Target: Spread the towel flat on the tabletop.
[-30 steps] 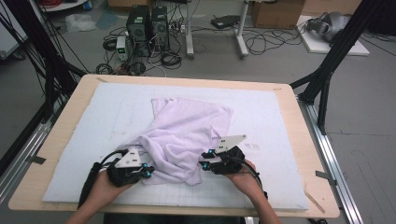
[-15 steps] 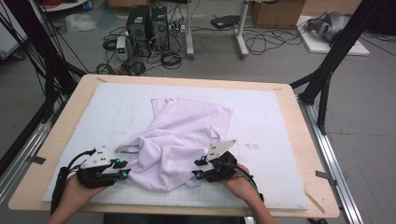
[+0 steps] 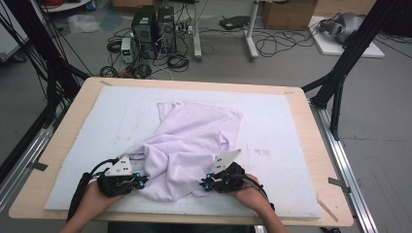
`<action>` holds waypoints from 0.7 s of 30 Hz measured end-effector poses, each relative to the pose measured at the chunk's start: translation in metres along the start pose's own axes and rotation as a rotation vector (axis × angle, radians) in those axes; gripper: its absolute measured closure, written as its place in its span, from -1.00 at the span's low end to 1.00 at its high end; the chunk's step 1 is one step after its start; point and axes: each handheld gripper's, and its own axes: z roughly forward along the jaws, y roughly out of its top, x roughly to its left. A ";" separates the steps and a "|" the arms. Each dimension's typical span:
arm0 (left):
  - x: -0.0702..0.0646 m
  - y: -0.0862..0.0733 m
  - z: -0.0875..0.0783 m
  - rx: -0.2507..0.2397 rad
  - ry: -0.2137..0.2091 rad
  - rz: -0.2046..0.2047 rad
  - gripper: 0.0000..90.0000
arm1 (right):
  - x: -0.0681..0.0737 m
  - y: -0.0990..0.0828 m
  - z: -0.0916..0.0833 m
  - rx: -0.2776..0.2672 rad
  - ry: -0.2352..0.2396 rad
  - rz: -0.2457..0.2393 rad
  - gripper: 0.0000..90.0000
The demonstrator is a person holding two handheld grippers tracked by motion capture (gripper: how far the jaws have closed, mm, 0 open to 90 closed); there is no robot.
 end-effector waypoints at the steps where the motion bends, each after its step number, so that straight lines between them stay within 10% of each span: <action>1: -0.004 -0.001 -0.004 -0.005 -0.003 0.002 0.93 | 0.003 0.000 -0.004 -0.013 0.004 0.000 0.88; 14: -0.045 0.002 -0.049 -0.090 -0.025 0.035 0.69 | 0.073 -0.009 -0.058 -0.078 0.029 -0.060 0.75; 21: -0.019 0.011 -0.033 -0.130 0.028 0.029 0.37 | 0.043 -0.004 -0.063 -0.147 -0.011 -0.025 0.40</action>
